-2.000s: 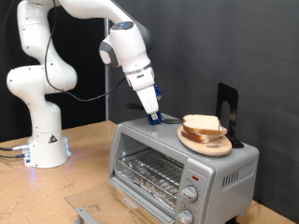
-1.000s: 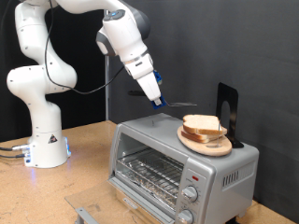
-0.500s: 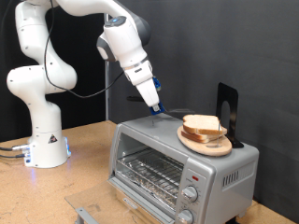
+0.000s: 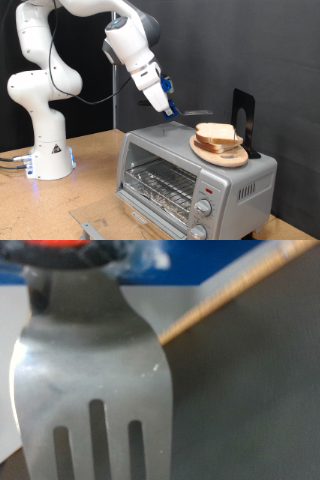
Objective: Make a piece of toast with the oven
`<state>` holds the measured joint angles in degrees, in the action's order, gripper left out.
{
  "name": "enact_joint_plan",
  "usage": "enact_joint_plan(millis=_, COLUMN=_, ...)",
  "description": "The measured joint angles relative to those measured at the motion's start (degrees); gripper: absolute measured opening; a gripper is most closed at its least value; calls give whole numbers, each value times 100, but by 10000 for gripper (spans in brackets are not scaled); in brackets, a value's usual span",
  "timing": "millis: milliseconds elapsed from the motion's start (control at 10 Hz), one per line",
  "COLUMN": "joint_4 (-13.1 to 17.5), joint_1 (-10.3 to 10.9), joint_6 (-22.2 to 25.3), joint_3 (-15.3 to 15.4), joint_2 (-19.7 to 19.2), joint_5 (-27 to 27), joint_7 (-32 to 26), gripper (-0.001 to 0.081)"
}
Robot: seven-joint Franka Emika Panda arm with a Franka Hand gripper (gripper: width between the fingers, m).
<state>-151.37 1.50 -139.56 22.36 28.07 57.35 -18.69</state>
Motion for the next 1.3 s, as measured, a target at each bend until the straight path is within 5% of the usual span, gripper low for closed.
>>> enact_joint_plan(millis=300, joint_4=-94, joint_1=-106, joint_6=894, joint_3=-428, joint_2=544, joint_5=-15, joint_7=434, gripper=466)
enact_joint_plan(millis=400, joint_4=-96, joint_1=-104, joint_6=814, joint_3=-393, joint_2=515, joint_5=0, joint_7=428, gripper=466)
enact_joint_plan(millis=800, joint_4=-569, joint_1=-90, joint_6=-243, joint_3=-436, joint_2=738, joint_5=1459, joint_7=309, gripper=466)
enact_joint_plan(millis=1300, joint_4=-1189, joint_1=-580, joint_6=-22, joint_3=-1180, joint_2=1320, joint_5=1015, joint_7=-100, gripper=466)
